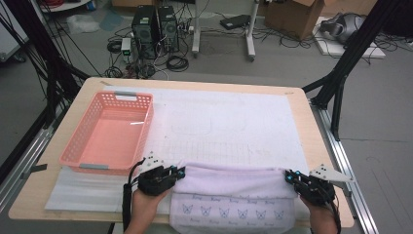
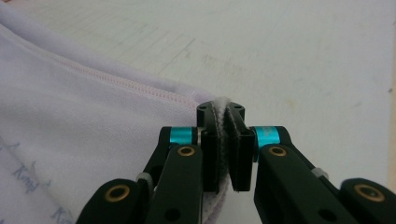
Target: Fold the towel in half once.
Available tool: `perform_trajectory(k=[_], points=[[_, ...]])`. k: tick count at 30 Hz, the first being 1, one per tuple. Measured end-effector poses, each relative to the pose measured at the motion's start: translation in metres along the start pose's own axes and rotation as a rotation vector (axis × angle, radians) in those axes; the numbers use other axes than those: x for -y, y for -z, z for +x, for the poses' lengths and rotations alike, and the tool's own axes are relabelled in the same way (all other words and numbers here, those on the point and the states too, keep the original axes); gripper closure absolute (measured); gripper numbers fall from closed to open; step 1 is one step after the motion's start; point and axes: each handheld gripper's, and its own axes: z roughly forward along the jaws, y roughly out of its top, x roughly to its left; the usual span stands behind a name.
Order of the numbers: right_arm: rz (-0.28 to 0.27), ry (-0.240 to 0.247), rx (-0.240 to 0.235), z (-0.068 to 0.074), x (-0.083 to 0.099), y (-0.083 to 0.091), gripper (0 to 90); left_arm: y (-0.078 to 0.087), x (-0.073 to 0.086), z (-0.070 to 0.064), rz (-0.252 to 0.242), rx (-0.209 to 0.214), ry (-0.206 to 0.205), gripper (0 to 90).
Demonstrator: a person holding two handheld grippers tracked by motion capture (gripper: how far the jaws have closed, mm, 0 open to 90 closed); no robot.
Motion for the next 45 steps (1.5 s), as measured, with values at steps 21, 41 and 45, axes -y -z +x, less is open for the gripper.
perform_trajectory(k=[21,41,45], points=[[0.012,0.082,0.113,-0.048,-0.094,-0.089,85.8,-0.064,-0.075,0.065,-0.045,-0.162,0.085,81.8],[0.047,-0.093,0.061,-0.050,-0.094,-0.100,55.3,-0.070,-0.041,0.072,0.119,-0.127,0.101,53.9],[0.078,-0.092,0.012,-0.048,-0.091,-0.097,62.2,-0.074,-0.039,0.061,0.175,-0.109,0.038,62.8]])
